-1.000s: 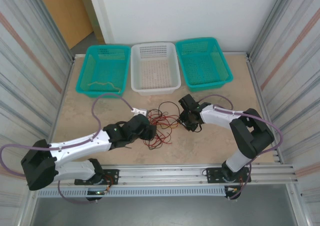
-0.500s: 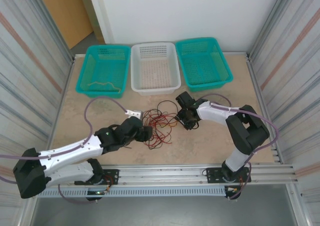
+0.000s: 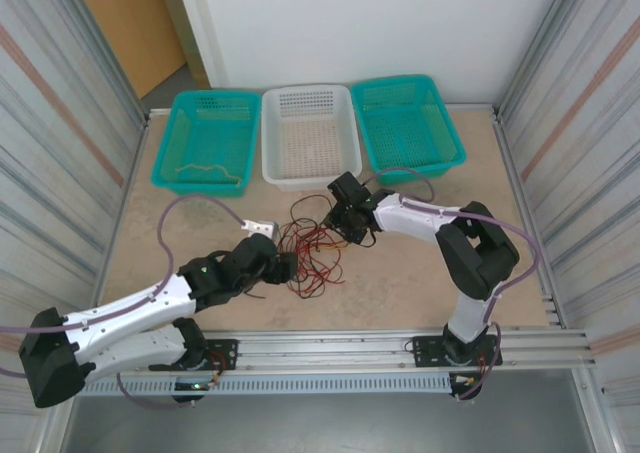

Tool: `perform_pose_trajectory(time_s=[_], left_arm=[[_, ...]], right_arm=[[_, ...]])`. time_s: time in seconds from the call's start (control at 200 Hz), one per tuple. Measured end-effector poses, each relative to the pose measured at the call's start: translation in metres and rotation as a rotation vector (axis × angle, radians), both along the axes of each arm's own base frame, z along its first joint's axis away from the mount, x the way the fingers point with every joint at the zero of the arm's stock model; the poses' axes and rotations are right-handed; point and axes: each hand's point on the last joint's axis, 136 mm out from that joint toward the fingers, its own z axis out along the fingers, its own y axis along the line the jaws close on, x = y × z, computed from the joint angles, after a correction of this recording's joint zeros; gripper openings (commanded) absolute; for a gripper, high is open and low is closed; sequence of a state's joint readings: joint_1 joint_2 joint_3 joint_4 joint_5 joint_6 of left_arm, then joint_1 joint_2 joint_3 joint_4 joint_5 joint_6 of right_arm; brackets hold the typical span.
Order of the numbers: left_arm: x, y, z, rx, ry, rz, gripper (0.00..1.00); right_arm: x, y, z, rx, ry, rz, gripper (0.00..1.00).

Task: Untangle the cables

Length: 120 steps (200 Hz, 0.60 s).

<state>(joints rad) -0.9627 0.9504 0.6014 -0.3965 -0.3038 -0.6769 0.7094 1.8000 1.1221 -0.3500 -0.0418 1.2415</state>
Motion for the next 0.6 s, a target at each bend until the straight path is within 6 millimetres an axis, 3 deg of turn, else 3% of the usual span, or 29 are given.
perform_pose_trajectory(time_s=[0.1, 0.175, 0.356, 0.486, 0.601], left_arm=[[0.000, 0.002, 0.000, 0.005, -0.002, 0.002, 0.78], [0.000, 0.005, 0.002, 0.008, -0.004, 0.008, 0.78], [0.002, 0.013, 0.006, 0.003, -0.015, 0.030, 0.78], [0.004, 0.019, 0.006, 0.013, -0.013, 0.045, 0.77], [0.007, 0.025, 0.007, 0.015, -0.013, 0.062, 0.76]], right_arm=[[-0.005, -0.006, -0.015, -0.039, 0.040, -0.001, 0.32], [-0.009, -0.011, -0.015, -0.074, 0.041, 0.007, 0.34], [-0.024, -0.017, 0.019, -0.148, -0.045, 0.078, 0.43], [-0.034, -0.012, 0.046, -0.137, -0.107, 0.127, 0.32], [-0.042, -0.008, 0.039, -0.119, -0.103, 0.120, 0.29]])
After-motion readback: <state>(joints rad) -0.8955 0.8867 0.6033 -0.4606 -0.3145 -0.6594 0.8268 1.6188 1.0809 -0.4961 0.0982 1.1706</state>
